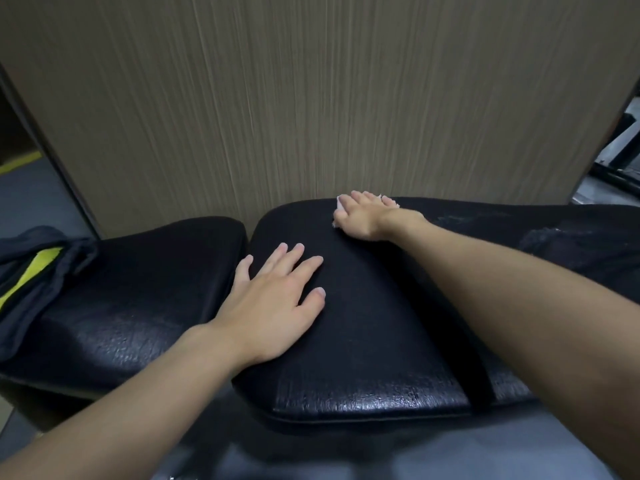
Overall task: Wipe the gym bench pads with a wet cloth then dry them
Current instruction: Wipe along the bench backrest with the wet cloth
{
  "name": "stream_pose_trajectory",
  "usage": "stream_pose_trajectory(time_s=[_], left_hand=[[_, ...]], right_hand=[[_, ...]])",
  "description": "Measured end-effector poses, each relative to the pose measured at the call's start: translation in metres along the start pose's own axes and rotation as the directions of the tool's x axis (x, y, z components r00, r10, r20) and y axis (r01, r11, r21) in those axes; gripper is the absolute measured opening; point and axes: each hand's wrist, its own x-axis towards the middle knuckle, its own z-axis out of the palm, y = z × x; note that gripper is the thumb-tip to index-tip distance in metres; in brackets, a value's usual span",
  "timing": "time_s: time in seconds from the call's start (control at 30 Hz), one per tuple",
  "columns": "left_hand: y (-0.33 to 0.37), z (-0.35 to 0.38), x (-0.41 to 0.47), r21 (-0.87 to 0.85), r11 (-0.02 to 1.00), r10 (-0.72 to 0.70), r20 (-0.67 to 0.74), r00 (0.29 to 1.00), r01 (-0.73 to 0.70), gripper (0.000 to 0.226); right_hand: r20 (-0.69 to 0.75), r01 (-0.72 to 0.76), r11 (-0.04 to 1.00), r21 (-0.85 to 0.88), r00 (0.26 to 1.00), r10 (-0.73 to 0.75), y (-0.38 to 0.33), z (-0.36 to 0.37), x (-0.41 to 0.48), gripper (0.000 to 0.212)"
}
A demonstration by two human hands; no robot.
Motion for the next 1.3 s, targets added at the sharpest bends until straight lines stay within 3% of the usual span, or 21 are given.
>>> stream_pose_trajectory(time_s=[0.27,0.63,0.83,0.93,1.1,1.2,1.3], left_hand=[[0.000,0.001,0.001,0.013,1.000,-0.010,0.003,1.000,0.010,0.057],[0.003,-0.001,-0.001,-0.020,1.000,-0.013,0.010,1.000,0.013,0.055],[0.006,-0.008,-0.003,-0.007,1.000,-0.001,0.045,0.999,0.001,0.050],[0.013,-0.016,-0.002,0.012,0.999,0.037,0.034,0.999,-0.037,0.048],[0.031,-0.023,0.002,0.013,1.000,-0.001,0.135,0.991,-0.001,0.061],[0.033,-0.027,0.003,-0.001,1.000,0.008,0.187,0.982,-0.008,0.069],[0.033,-0.023,0.001,0.032,0.999,0.013,0.222,0.975,-0.020,0.085]], right_hand=[[-0.002,-0.006,1.000,-0.017,1.000,0.006,-0.004,0.003,-0.013,0.058],[-0.046,0.210,0.977,-0.038,0.976,-0.212,-0.017,0.032,-0.195,0.059],[-0.024,0.271,0.957,-0.106,0.961,-0.275,-0.015,0.036,-0.252,0.075],[-0.042,0.275,0.956,-0.106,0.959,-0.281,-0.012,0.034,-0.260,0.062],[-0.033,0.253,0.963,-0.090,0.966,-0.257,-0.008,0.035,-0.242,0.076],[-0.009,0.193,0.980,-0.055,0.981,-0.194,-0.004,0.028,-0.209,0.059],[0.003,0.134,0.990,-0.038,0.991,-0.134,0.003,0.020,-0.164,0.057]])
